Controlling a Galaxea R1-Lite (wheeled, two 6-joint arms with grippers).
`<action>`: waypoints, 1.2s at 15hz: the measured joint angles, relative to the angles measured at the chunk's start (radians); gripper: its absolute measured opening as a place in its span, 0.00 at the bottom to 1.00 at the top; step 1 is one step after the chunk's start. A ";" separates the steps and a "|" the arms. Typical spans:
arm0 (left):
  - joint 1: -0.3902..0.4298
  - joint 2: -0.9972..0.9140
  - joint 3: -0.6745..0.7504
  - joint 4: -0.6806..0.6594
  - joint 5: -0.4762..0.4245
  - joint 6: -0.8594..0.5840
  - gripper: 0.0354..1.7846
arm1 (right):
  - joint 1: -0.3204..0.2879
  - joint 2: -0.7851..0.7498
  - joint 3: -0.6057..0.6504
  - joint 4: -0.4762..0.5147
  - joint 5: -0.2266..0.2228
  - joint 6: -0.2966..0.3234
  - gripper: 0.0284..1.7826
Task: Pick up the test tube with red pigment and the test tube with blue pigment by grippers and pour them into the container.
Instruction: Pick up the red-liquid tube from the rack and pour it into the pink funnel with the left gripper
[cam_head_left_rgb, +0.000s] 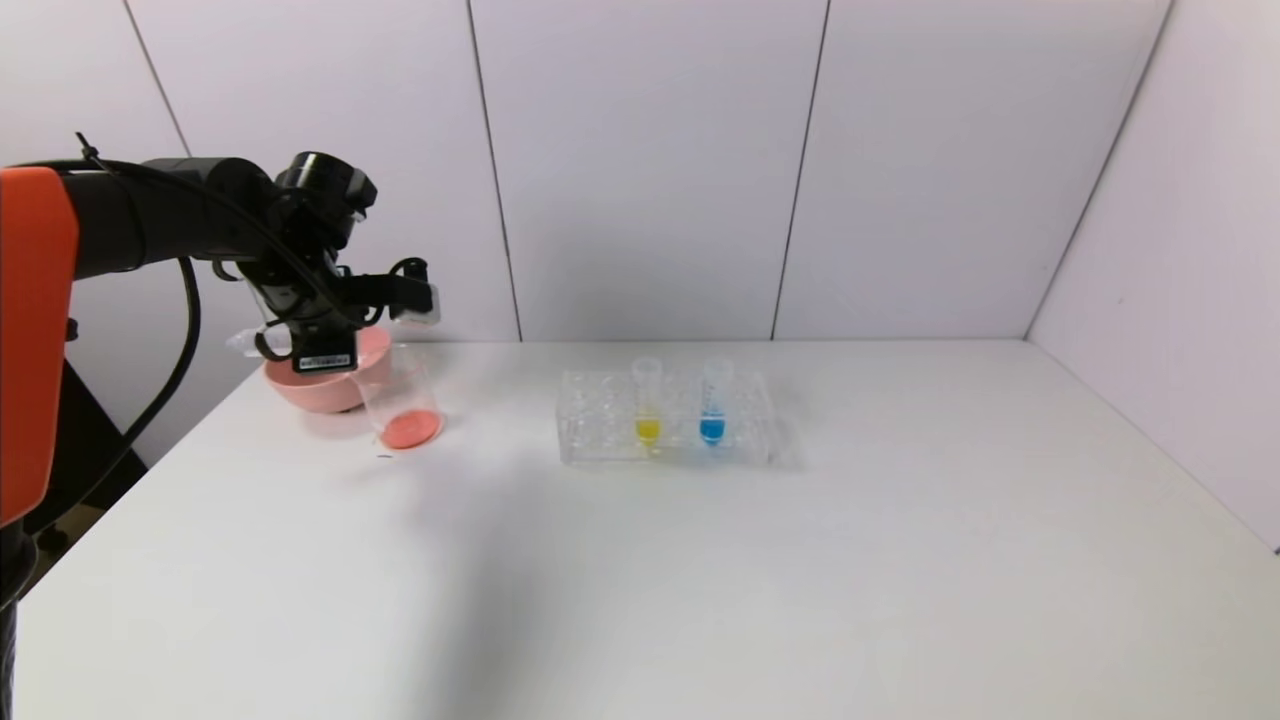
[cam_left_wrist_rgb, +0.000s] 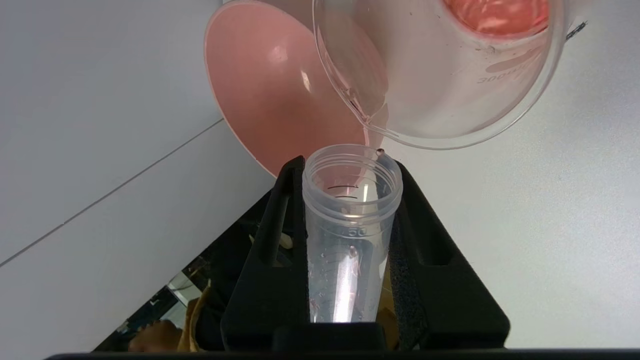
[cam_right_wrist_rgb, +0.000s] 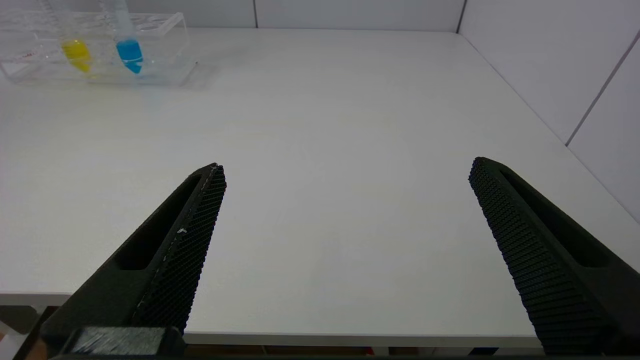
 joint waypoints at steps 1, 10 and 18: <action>-0.001 0.000 0.000 0.000 0.000 0.000 0.25 | 0.000 0.000 0.000 0.000 0.000 0.000 1.00; -0.017 0.001 0.000 -0.006 0.029 0.015 0.25 | 0.000 0.000 0.000 0.000 0.000 0.000 1.00; -0.018 -0.030 0.000 -0.080 0.011 -0.113 0.25 | 0.000 0.000 0.000 0.000 0.000 0.000 1.00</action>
